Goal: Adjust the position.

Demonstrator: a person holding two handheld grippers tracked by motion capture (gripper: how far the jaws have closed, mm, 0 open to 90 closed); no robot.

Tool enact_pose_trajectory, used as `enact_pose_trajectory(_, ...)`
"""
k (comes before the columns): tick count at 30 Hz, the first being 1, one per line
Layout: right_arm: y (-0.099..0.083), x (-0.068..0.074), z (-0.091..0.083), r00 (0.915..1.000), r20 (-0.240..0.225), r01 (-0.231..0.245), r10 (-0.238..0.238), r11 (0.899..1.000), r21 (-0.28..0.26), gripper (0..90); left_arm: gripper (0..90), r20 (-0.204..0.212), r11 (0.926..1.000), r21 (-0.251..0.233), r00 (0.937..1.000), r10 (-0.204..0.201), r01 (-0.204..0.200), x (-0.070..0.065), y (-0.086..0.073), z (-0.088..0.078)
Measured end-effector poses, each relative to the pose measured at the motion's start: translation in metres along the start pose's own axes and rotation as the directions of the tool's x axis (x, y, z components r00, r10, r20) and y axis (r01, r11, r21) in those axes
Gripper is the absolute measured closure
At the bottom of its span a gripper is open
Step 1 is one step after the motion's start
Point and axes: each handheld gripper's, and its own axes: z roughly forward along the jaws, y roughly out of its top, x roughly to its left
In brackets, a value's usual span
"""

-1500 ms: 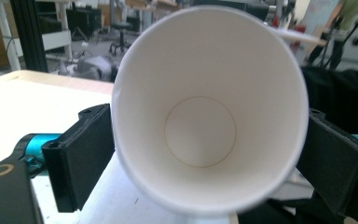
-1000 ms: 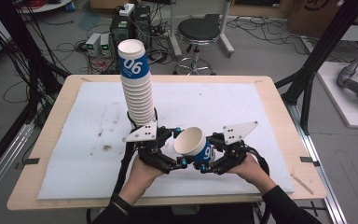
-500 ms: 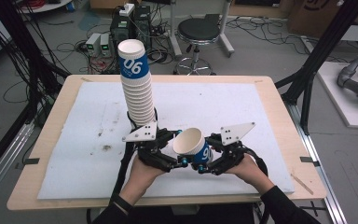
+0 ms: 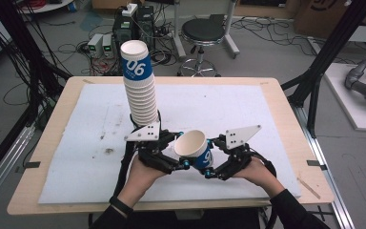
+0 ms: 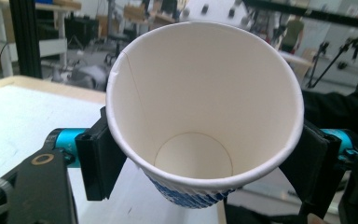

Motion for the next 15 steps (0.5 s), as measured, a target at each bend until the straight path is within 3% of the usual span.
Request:
enact_pose_trajectory(4, 0.0, 0.001, -0.001, 1.0, 0.006, -0.002, 0.002, 1.0, 0.003, 21.6, 24.1, -0.02, 0.9959, 0.086, 0.9994, 0.029, -0.027, -0.002, 0.005, 0.001)
enact_pose_trajectory(7, -0.002, 0.001, 0.006, 1.0, -0.001, 0.001, -0.001, 1.0, 0.027, 21.6, 24.2, -0.035, 0.9872, 0.15, 0.9976, 0.059, -0.053, -0.005, 0.009, 0.004)
enact_pose_trajectory(11, -0.006, 0.002, 0.015, 0.9999, -0.009, 0.008, -0.008, 0.998, 0.057, 24.7, 24.5, -0.037, 0.9775, 0.195, 0.9953, 0.089, -0.08, -0.01, 0.015, 0.006)
enact_pose_trajectory(15, -0.008, 0.005, 0.02, 0.9999, -0.008, 0.007, -0.007, 0.999, 0.043, 29.8, 24.7, -0.037, 0.9693, 0.228, 0.9941, 0.102, -0.091, -0.012, 0.019, 0.006)
